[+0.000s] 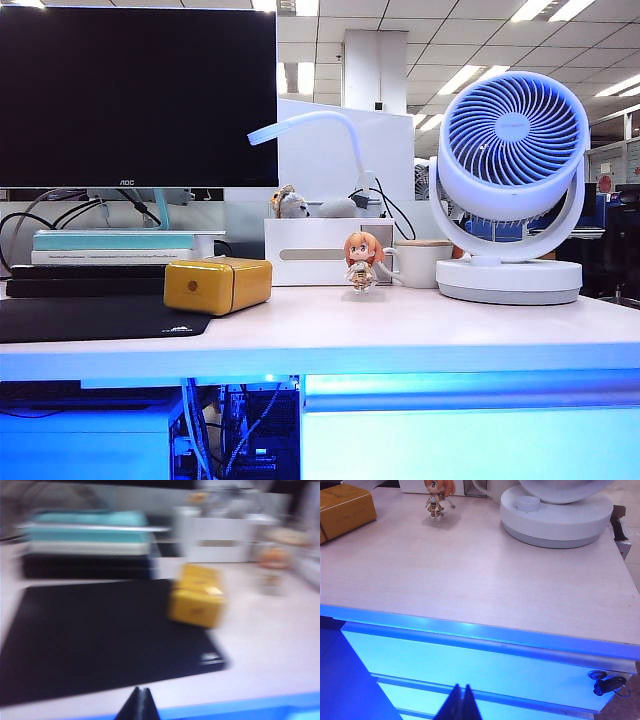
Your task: Open the drawer, place the cleaning sponge inside, then close the drawer.
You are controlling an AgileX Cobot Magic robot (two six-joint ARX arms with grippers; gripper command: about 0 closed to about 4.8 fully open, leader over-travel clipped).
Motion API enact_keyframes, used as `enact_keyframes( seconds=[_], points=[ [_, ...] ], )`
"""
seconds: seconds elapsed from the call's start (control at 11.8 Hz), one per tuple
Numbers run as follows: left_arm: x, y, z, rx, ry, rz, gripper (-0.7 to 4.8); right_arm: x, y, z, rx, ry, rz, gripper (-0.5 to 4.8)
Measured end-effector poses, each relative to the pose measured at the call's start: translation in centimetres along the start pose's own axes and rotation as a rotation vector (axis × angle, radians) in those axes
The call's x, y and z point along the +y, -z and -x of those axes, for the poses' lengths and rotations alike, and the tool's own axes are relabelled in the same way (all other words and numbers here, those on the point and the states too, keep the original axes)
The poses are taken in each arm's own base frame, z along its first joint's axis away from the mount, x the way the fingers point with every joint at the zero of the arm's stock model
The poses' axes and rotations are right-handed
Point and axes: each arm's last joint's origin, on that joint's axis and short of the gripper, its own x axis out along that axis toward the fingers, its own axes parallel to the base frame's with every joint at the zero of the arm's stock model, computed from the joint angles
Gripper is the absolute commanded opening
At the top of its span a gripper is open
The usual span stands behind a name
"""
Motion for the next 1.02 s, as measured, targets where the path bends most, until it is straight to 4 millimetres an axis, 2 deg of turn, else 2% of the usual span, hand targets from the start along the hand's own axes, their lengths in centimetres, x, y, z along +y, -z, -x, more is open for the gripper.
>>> enact_keyframes(
  seconds=[0.25, 0.42, 0.59, 0.76, 1.02],
  points=[
    [1.8, 2.3, -0.3, 0.055, -0.148, 0.011, -0.05, 0.0, 0.0, 0.0, 0.0, 0.0, 0.0, 0.0],
    [2.0, 4.2, -0.4, 0.124, -0.154, 0.007, -0.05, 0.0, 0.0, 0.0, 0.0, 0.0, 0.0, 0.0],
    [2.3, 5.0, -0.2, 0.206, -0.18, 0.001, -0.05, 0.0, 0.0, 0.0, 0.0, 0.0, 0.0, 0.0],
    [3.4, 5.0, 0.4, 0.205, -0.261, -0.023, -0.05, 0.0, 0.0, 0.0, -0.001, 0.0, 0.0, 0.0],
    [4.3, 3.7, 1.5, 0.042, -0.298, -0.02, -0.05, 0.0, 0.0, 0.0, 0.0, 0.0, 0.0, 0.0]
  ],
)
